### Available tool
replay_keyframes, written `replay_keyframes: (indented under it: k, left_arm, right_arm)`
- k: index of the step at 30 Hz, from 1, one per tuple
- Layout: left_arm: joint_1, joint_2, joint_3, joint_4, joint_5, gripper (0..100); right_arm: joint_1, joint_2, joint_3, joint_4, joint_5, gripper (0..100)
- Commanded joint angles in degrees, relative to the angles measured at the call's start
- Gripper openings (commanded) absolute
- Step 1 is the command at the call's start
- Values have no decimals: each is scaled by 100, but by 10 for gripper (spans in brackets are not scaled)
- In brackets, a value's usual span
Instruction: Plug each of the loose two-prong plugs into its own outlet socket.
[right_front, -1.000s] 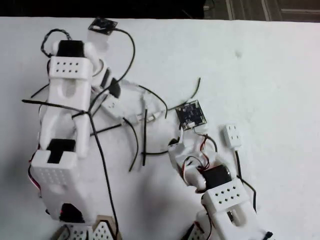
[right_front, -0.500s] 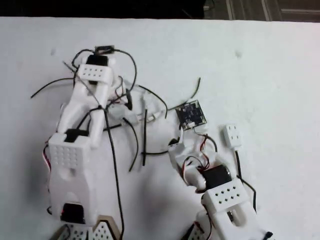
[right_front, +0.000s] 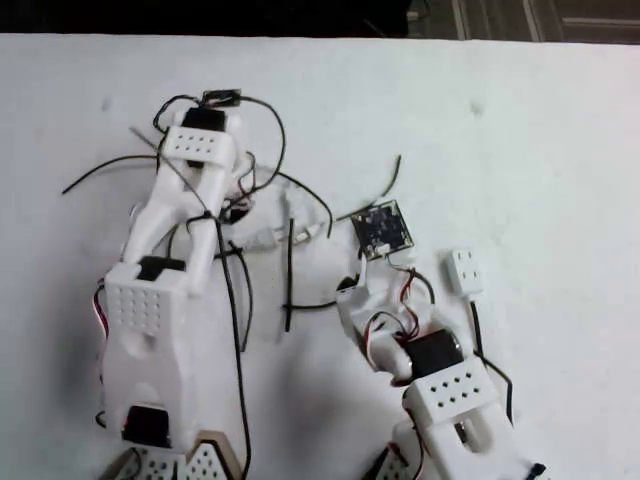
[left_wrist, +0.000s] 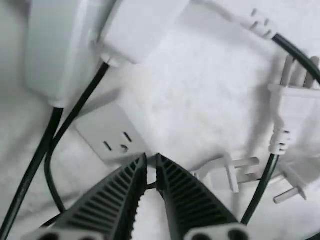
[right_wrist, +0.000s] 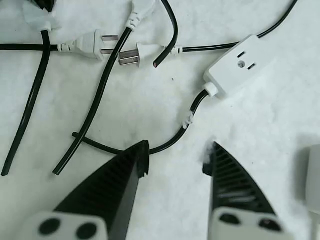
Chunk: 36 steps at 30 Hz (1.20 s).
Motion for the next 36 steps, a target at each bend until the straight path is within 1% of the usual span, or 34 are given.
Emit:
replay_keyframes:
  k: [1, 5, 10, 15, 17, 21, 23, 29, 32, 34, 36]
  left_arm:
    - [-22, 48, -123, 457, -97, 104]
    - [-22, -31, -765, 1169, -123, 105]
    - [-163, -312, -941, 1204, -132, 107]
    - [-444, -233, -897, 1204, -536, 116]
    - [-549, -84, -923, 1204, -554, 166]
    - [-690, 136, -958, 1143, -527, 322]
    - [-708, 180, -958, 1116, -527, 347]
    - [-708, 295, -888, 554, -519, 308]
    - [-664, 664, -862, 404, -527, 279]
    - [-646, 901, -888, 369, -545, 243]
    - [-673, 998, -1134, 527, -563, 181]
  right_arm:
    - [48, 22, -44, -57, -9, 180]
    - [48, 22, -44, -57, -9, 180]
    - [48, 22, -44, -48, -9, 180]
    - [40, 22, -35, -48, -9, 180]
    - [40, 22, -35, -48, -9, 180]
    - [31, 22, -35, -48, -9, 180]
    - [31, 22, -35, -48, -9, 180]
    - [31, 22, -35, -48, -9, 180]
    - [31, 22, -9, -57, -9, 180]
    - [13, 13, 9, -57, -9, 180]
    - [13, 13, 18, -66, -9, 180]
